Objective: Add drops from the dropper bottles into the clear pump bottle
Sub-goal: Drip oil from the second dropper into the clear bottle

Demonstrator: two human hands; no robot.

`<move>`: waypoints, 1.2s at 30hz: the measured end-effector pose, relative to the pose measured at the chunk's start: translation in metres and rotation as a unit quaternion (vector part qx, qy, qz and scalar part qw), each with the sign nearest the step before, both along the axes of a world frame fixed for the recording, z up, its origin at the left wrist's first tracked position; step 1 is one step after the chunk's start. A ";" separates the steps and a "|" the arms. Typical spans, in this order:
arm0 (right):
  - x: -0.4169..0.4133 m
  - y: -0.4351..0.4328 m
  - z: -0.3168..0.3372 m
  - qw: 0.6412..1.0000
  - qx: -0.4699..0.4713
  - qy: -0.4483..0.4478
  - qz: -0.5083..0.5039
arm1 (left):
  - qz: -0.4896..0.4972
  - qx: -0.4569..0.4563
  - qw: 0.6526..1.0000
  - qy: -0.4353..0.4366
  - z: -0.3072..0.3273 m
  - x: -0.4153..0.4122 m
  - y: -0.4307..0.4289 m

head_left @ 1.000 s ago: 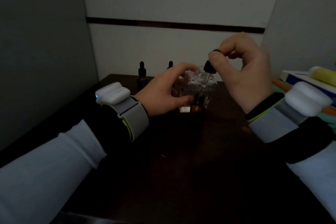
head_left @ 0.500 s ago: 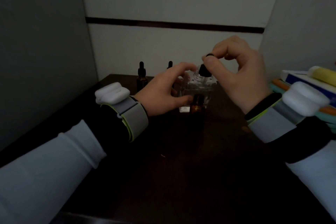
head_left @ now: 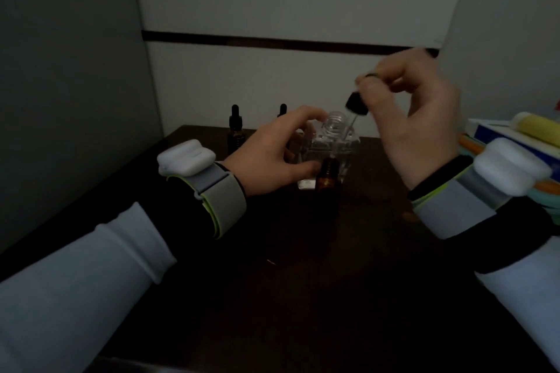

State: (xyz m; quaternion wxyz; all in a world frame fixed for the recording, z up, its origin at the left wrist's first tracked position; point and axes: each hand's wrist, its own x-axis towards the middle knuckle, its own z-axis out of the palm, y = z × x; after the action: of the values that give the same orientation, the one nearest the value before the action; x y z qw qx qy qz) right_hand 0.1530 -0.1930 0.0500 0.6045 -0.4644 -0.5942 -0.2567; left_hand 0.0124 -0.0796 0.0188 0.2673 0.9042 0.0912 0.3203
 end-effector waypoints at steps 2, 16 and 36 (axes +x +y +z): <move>0.001 -0.002 0.004 0.999 0.044 0.030 0.006 | 0.001 -0.002 1.000 -0.001 0.000 0.000 0.000; 0.003 0.008 -0.009 0.994 -0.100 -0.034 -0.041 | 0.005 0.009 1.000 0.008 -0.001 0.001 0.001; 0.002 0.008 -0.008 0.993 -0.114 -0.005 -0.020 | 0.006 0.008 1.000 0.009 -0.001 0.001 0.001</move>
State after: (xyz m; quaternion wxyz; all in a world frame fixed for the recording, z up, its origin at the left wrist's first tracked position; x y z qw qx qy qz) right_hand 0.1553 -0.1855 0.0421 0.5395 -0.5403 -0.6134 -0.2018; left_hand 0.0136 -0.0789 0.0180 0.2576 0.9086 0.0967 0.3142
